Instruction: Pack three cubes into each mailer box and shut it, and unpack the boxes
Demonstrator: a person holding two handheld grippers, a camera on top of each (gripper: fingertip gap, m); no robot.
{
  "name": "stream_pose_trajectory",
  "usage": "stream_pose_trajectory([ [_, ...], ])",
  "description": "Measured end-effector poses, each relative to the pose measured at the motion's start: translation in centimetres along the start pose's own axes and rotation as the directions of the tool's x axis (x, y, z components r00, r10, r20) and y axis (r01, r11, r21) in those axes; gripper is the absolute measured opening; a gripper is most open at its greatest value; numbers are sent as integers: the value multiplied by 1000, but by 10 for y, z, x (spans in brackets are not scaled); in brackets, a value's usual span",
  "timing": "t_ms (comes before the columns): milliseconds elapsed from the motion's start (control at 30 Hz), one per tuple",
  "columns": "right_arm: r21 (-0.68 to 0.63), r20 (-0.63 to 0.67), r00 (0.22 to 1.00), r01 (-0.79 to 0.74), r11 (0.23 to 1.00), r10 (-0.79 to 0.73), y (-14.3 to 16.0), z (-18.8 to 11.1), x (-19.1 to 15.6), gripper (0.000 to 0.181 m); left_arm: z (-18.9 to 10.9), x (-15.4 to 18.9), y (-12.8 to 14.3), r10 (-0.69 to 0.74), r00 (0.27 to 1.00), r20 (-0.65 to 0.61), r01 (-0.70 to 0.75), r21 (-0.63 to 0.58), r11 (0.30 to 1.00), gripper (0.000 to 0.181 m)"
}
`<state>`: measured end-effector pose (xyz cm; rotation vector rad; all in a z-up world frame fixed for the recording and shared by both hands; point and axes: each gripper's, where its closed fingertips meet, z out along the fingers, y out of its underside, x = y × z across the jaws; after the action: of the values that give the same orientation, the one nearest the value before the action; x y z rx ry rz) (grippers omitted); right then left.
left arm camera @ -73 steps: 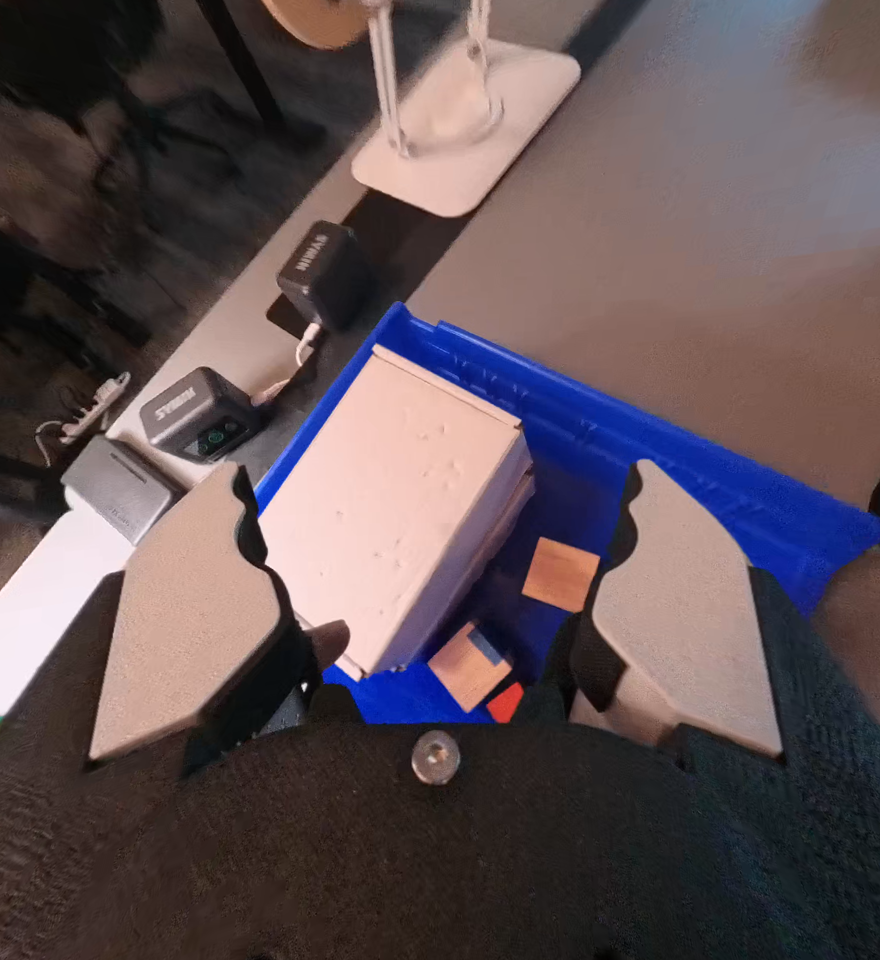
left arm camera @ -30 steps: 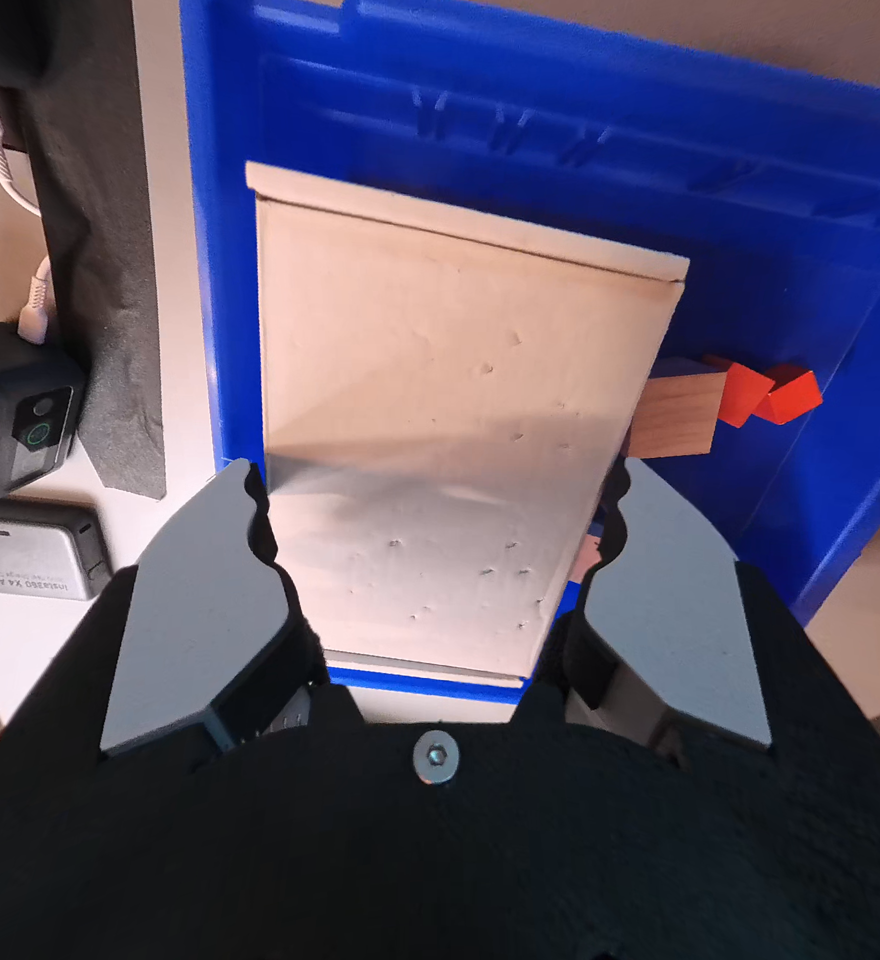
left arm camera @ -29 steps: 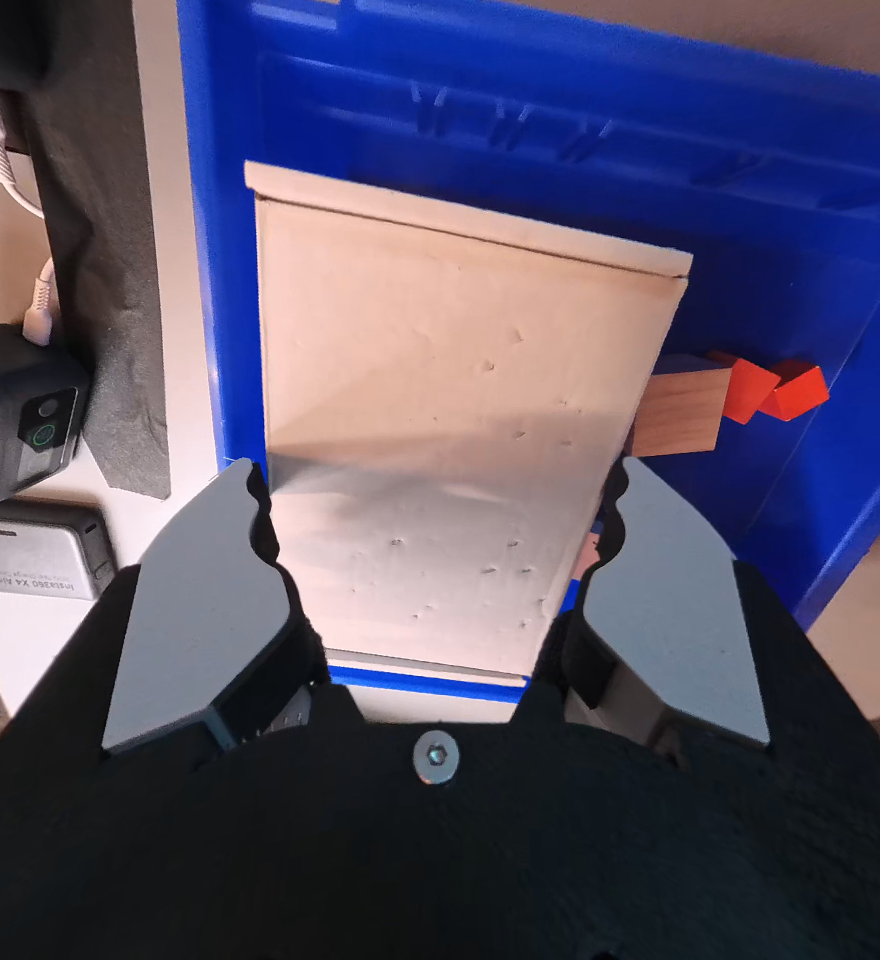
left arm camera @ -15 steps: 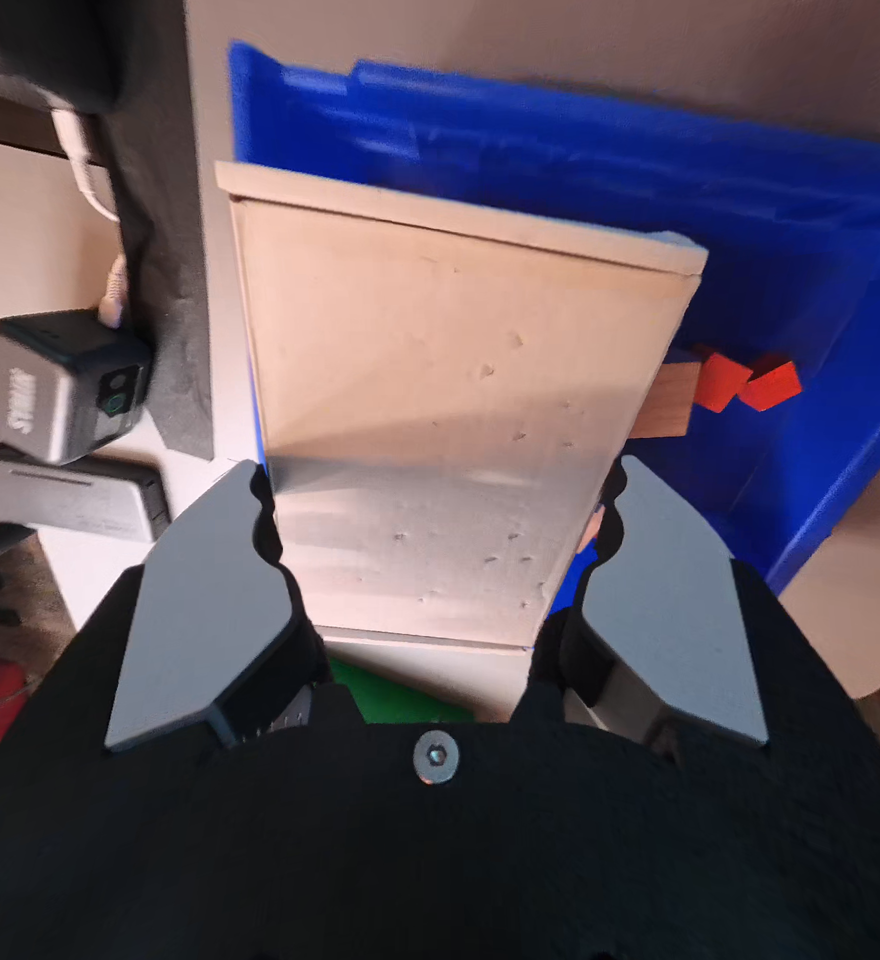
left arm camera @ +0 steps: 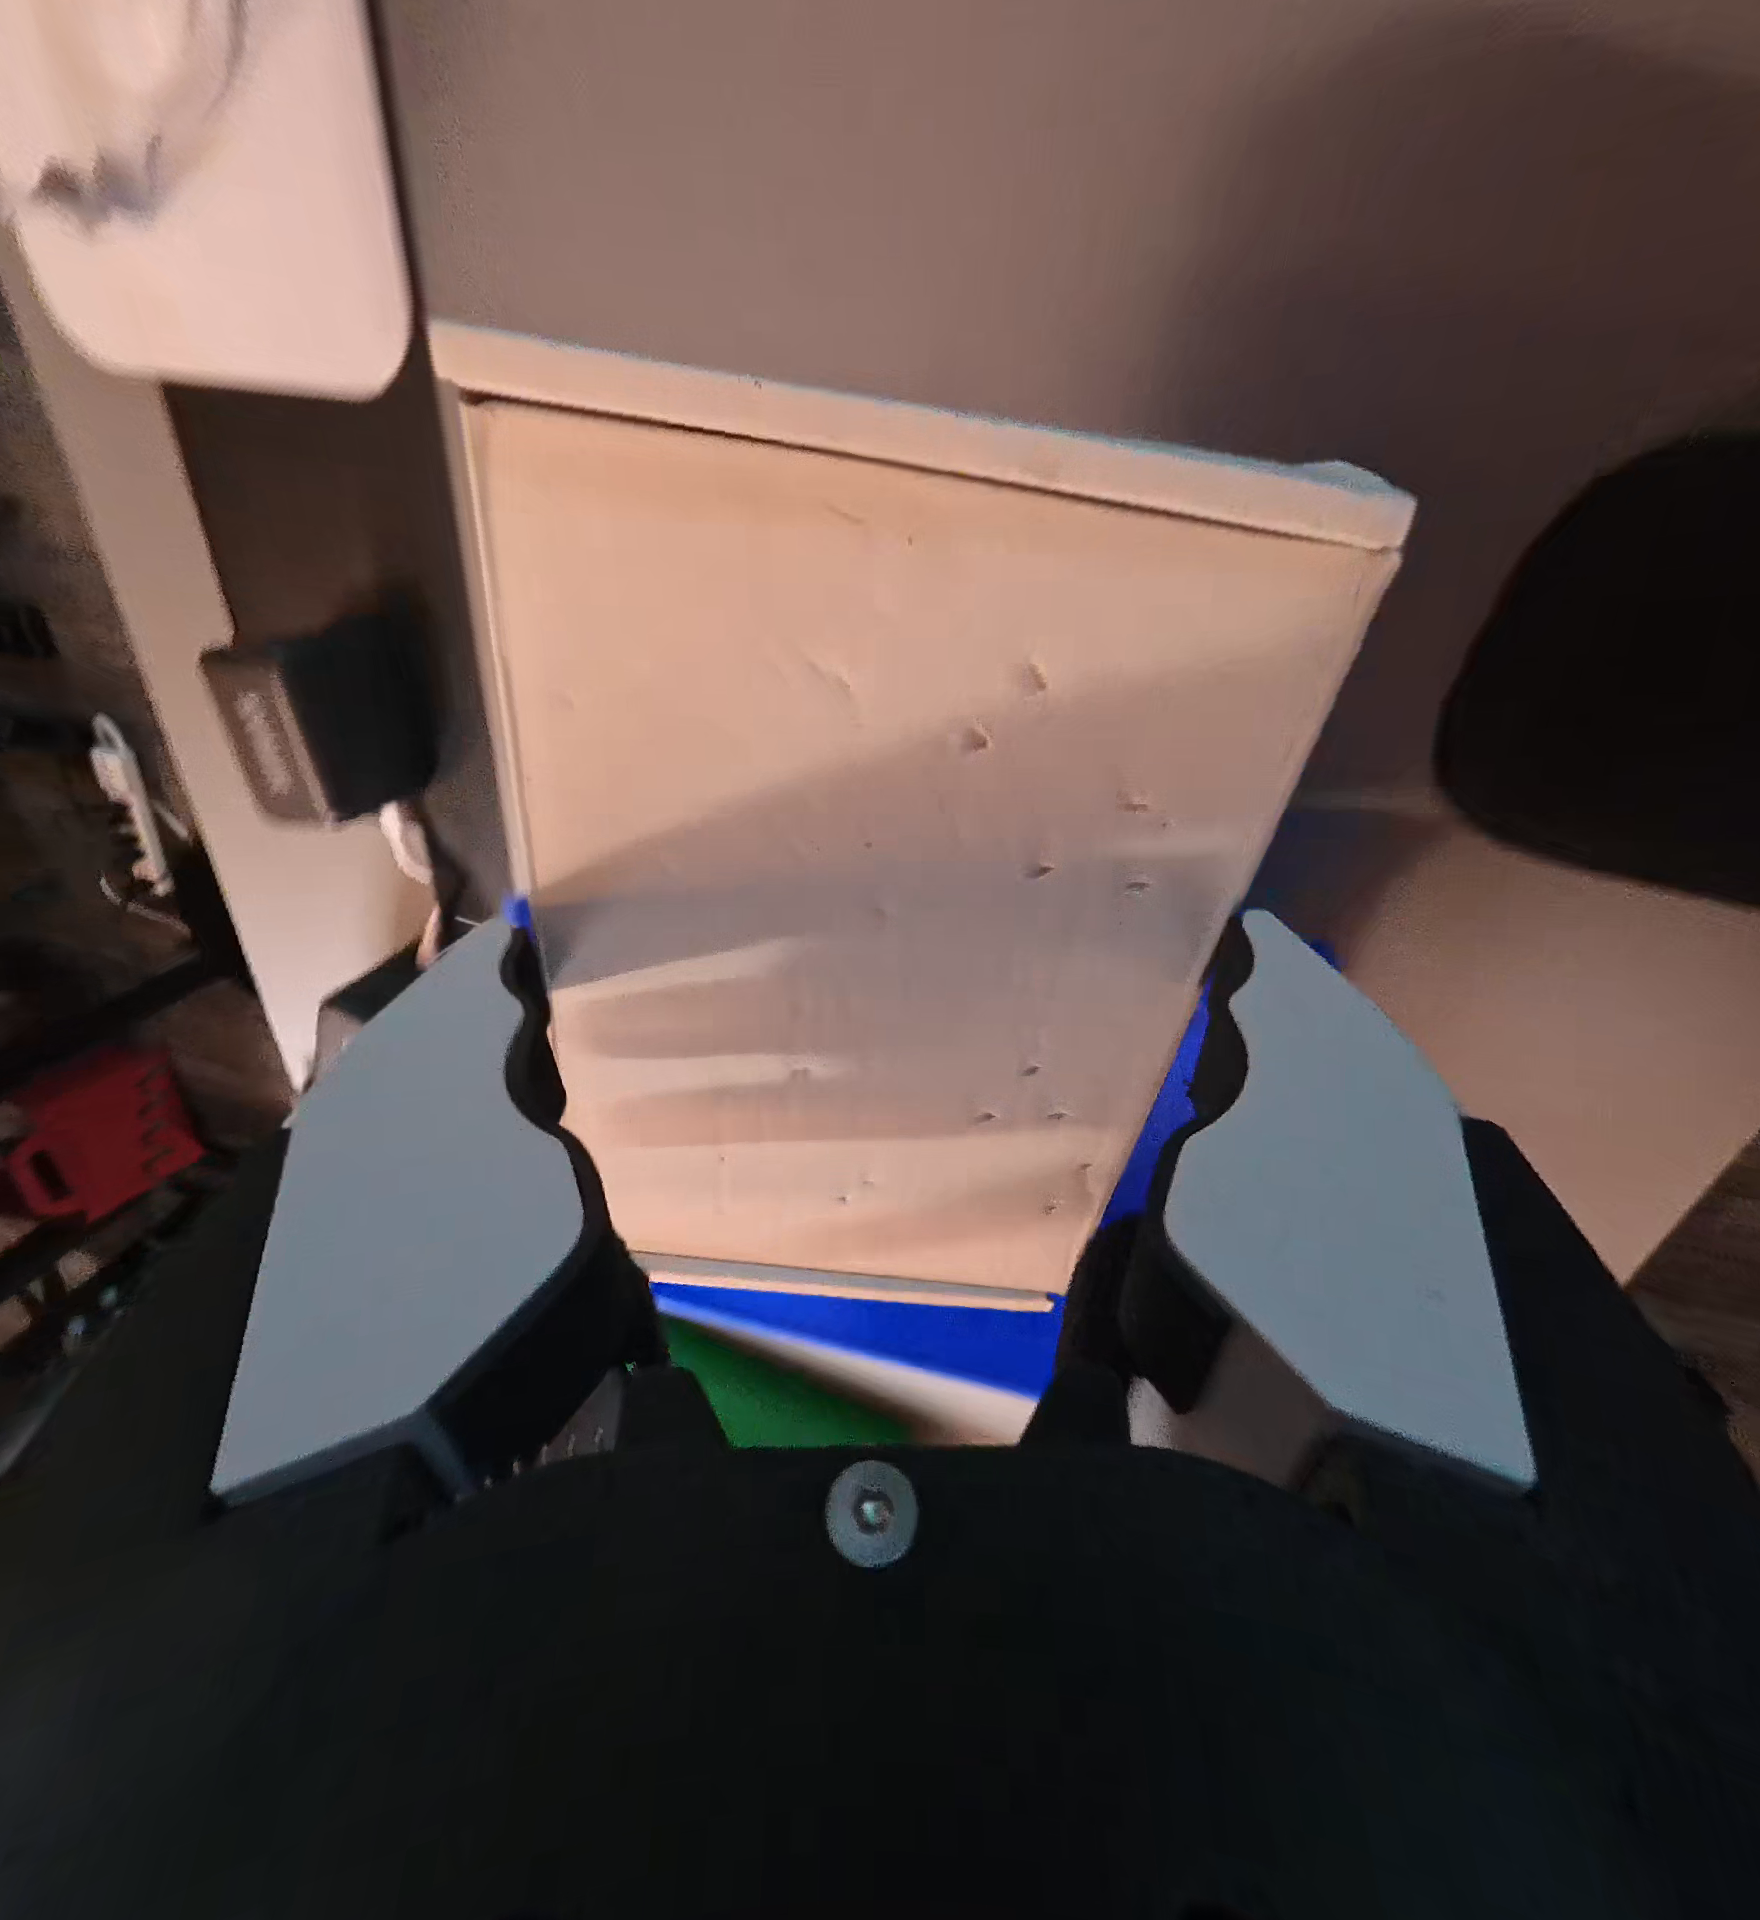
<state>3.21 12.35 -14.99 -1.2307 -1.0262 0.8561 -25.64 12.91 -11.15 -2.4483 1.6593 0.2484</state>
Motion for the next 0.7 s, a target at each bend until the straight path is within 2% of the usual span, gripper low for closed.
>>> stream_pose_trajectory([
  [167,-41,54,998,-14,999,16,10,2,-8,142,40,62,-79,105,991,-88,-108,-31,994,120],
  [300,-94,87,996,-10,996,19,19,1,-10,143,84,107,-125,139,978,-155,-151,-66,986,119],
  [400,-124,120,992,-11,992,26,23,-3,-12,145,106,131,-155,122,976,-179,-134,-55,989,120],
  [533,-171,133,990,-16,985,40,31,-11,-7,146,129,153,-176,72,977,-201,-95,-107,990,119],
  [700,-251,145,987,-30,967,69,46,-20,-1,146,141,171,-196,34,969,-245,-54,-76,996,119],
])
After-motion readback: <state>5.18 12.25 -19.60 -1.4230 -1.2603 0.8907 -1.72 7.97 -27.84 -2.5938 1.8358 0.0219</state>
